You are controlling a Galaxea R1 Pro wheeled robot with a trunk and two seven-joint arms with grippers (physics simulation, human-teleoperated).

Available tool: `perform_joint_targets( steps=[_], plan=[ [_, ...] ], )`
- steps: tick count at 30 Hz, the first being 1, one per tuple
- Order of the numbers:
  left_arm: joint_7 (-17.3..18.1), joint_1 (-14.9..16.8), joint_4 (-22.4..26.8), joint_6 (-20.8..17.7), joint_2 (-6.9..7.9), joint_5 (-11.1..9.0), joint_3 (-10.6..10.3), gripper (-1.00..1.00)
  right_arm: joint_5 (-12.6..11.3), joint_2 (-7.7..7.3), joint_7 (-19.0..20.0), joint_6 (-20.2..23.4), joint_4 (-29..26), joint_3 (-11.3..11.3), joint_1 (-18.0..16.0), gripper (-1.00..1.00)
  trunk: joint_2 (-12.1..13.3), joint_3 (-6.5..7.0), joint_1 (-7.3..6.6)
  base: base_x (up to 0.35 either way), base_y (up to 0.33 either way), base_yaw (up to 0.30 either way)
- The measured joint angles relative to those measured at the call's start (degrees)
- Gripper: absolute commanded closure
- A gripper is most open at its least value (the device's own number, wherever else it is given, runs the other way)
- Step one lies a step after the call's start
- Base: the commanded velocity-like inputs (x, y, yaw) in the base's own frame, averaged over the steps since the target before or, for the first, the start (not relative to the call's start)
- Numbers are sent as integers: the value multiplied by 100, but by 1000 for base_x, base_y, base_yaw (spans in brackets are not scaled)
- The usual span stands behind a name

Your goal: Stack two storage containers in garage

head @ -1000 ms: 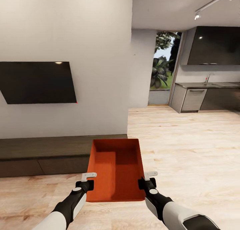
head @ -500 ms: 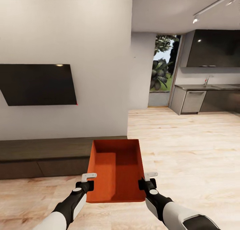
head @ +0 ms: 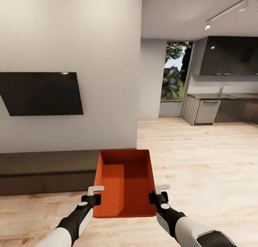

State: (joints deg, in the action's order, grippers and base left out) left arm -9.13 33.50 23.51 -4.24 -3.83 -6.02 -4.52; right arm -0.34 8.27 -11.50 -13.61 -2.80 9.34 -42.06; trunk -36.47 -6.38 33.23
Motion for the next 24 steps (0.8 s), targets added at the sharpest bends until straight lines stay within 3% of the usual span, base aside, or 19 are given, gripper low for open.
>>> perform_joint_targets(
  steps=[24],
  plan=[
    [8,1,-6,8,5,-3,2,100,-1,6,-9,0,2,7,-2,100,1,209,0,0,0,0]
  ],
)
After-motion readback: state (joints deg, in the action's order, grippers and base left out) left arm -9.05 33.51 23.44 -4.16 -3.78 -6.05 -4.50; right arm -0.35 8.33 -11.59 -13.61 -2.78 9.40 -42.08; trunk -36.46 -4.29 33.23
